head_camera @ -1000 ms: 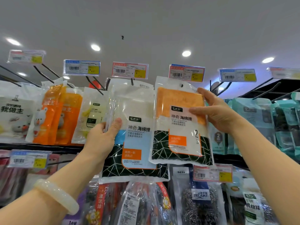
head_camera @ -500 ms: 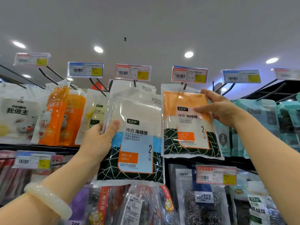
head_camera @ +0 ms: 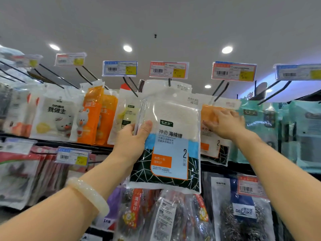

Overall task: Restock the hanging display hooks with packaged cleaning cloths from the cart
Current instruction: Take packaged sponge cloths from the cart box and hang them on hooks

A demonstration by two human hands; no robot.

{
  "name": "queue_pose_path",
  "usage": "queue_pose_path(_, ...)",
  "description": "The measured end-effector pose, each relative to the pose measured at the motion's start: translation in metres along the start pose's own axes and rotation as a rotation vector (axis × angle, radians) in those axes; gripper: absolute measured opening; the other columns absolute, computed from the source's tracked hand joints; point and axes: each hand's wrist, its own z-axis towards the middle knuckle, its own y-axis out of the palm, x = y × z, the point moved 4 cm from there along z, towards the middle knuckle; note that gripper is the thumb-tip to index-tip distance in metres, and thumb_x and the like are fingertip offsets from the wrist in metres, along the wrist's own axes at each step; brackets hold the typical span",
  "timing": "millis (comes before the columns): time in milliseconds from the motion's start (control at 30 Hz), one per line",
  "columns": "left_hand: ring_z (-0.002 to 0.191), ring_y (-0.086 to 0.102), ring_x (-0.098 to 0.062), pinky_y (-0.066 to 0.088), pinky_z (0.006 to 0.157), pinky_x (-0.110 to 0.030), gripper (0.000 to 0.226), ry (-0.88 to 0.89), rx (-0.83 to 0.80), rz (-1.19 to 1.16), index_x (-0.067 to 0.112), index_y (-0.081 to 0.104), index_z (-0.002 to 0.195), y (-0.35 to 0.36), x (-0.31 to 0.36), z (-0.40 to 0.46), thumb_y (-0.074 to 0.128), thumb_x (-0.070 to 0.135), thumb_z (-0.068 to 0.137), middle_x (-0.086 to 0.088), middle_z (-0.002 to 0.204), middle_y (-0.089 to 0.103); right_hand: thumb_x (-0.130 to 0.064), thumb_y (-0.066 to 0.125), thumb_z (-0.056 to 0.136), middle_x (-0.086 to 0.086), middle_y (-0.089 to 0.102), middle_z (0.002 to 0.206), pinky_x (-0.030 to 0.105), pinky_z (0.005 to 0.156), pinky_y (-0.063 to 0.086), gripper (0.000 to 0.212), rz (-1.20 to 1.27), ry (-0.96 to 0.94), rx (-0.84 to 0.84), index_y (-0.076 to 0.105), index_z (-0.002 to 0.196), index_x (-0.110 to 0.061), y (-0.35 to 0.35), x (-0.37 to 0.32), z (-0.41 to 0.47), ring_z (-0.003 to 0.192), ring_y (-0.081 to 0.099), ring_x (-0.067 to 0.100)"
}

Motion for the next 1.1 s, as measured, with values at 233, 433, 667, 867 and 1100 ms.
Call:
queue_pose_path(233,0.085,0.068,-0.016,0.054,0.065,-0.021,0.019,0.027,-0.015,-0.047,0.017,0.057,0.092,0.002,-0.004,0.003,0.058,0.036,0.088,-0.007,0.095,0.070,-0.071,0.028,0.083,0.009,0.054,0.133,0.044,0.100,0.043,0.076,0.774,-0.062,-0.081,0.039,0.137,-0.018,-0.009,-0.013,-0.031,0.121,0.053,0.026)
queue_pose_path(433,0.099,0.065,-0.025,0.053,0.089,-0.039,0.022,0.010,-0.038,-0.088,0.022,0.055,0.094,0.025,-0.007,-0.001,0.064,0.038,0.082,-0.012,0.110,0.066,-0.051,0.082,0.053,0.001,0.061,0.110,0.021,0.062,0.056,0.082,1.185,-0.256,-0.050,0.033,0.118,-0.042,-0.032,-0.042,-0.079,0.090,0.067,0.014)
queue_pose_path(667,0.094,0.060,-0.010,0.049,0.070,-0.017,0.077,0.072,-0.142,0.011,0.025,0.038,0.131,0.048,-0.003,-0.010,0.070,0.045,0.063,0.006,0.106,0.058,-0.013,0.079,0.053,0.016,0.060,0.115,0.030,0.059,0.057,0.085,1.410,-0.165,-0.126,0.038,0.123,-0.041,-0.031,-0.014,-0.083,0.081,0.072,0.021)
queue_pose_path(867,0.085,0.060,-0.003,0.048,0.050,-0.007,0.055,0.086,-0.116,-0.051,0.023,0.038,0.136,0.049,-0.009,-0.006,0.063,0.012,0.088,0.010,0.096,0.059,-0.016,0.082,0.046,0.015,0.060,0.115,0.032,0.057,0.057,0.085,1.405,-0.067,-0.138,0.044,0.110,-0.058,-0.033,0.021,-0.078,0.080,0.072,0.023)
queue_pose_path(1100,0.081,0.060,-0.003,0.044,0.043,-0.004,0.043,0.079,-0.091,-0.076,0.035,0.038,0.115,0.042,-0.016,-0.002,0.061,0.009,0.089,0.009,0.094,0.061,-0.011,0.080,0.055,0.013,0.058,0.119,0.037,0.063,0.059,0.095,1.321,-0.026,-0.138,0.035,0.128,-0.052,-0.050,0.039,-0.067,0.087,0.071,0.026)
